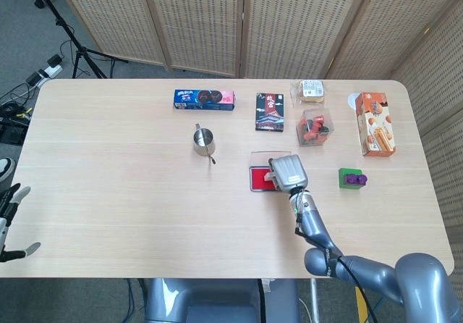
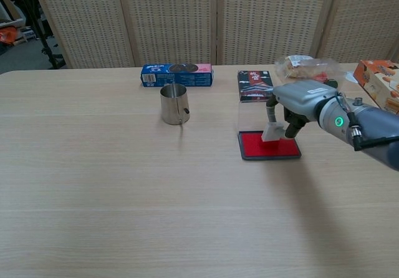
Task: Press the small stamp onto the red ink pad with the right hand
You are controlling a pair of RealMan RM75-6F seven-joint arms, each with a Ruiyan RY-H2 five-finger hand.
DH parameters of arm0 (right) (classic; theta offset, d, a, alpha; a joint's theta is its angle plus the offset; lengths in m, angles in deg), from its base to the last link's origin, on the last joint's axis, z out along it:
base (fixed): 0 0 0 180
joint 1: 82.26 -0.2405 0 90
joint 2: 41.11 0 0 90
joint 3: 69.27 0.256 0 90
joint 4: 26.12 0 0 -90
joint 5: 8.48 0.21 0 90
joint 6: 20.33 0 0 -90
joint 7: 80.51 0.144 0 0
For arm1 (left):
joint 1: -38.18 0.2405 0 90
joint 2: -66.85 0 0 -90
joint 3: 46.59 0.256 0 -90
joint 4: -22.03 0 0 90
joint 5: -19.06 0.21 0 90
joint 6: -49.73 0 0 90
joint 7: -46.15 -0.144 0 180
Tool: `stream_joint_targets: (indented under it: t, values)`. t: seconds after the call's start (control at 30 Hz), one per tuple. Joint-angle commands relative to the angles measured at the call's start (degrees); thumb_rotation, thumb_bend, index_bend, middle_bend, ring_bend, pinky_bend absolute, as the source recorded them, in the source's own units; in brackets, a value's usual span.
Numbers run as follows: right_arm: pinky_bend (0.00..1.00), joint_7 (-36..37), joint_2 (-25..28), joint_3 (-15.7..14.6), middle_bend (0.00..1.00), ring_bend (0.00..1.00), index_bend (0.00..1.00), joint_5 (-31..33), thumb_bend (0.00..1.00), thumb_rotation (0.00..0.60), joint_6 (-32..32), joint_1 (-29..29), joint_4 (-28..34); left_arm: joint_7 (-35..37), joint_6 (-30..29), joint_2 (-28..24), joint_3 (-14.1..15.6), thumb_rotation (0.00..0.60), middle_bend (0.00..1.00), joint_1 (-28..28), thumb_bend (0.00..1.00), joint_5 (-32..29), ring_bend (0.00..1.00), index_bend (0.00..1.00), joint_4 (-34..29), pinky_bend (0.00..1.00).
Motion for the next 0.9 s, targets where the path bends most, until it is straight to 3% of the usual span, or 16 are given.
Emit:
stream_joint_targets:
  t: [0.03, 0.9]
  values:
    - [1.0, -0.1, -0.2, 0.0, 1.0, 1.0, 0.54, 0.2, 0.57, 0.6, 0.0, -0.1, -0.3, 0.2, -0.1, -0.1, 0.0, 0.6, 0.0, 0.0, 0.0, 0.0, 0.0, 0.0, 0.0, 0.0]
    - [1.0, -1.6, -1.2, -0.4, 1.0, 1.0, 0.54, 1.0, 0.57, 0.6, -0.5, 0.0, -1.1, 1.2, -0.4, -0.4, 0.1, 0.6, 0.0, 0.2, 0.0, 0.3, 0.0, 0.0, 0.1, 0.0]
